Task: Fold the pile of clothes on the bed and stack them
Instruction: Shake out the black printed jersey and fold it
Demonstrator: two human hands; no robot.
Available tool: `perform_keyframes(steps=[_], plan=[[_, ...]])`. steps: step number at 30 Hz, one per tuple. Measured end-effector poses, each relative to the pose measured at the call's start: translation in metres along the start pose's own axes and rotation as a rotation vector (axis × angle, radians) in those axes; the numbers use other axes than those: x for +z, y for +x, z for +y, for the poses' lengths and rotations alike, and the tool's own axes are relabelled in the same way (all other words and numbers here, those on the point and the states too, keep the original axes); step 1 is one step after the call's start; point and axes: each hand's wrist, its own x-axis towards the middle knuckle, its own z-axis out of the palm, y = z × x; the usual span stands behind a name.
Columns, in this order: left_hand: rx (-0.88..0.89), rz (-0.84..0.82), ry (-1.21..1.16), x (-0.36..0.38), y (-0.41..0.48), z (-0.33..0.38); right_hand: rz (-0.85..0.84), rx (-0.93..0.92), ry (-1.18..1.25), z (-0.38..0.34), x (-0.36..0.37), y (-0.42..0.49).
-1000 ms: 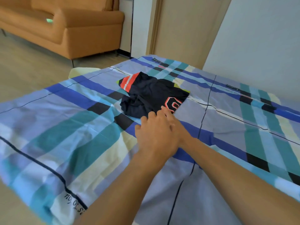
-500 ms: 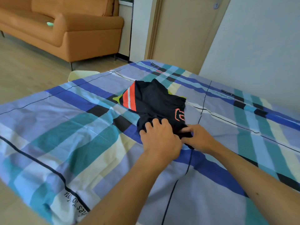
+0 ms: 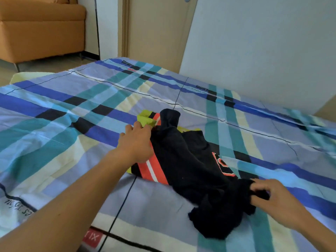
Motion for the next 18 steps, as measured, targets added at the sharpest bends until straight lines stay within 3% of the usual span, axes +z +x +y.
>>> perform_keyframes(steps=[6, 10, 13, 16, 18], plan=[[0.134, -0.197, -0.244, 0.031, -0.007, 0.037, 0.291, 0.07, 0.027, 0.055, -0.005, -0.054], [0.167, -0.021, -0.171, 0.045, -0.007, 0.05, 0.523, 0.088, 0.144, 0.066, 0.004, -0.065], [0.288, 0.034, -0.327, 0.043, -0.015, 0.06, 0.617, 0.002, 0.109, 0.045, 0.012, -0.065], [0.499, -0.09, -0.483, 0.042, -0.04, 0.086, 0.524, -0.12, 0.208, 0.014, 0.018, -0.067], [0.618, -0.203, -0.605, 0.047, -0.064, 0.108, 0.297, -0.154, 0.234, -0.004, 0.031, -0.065]])
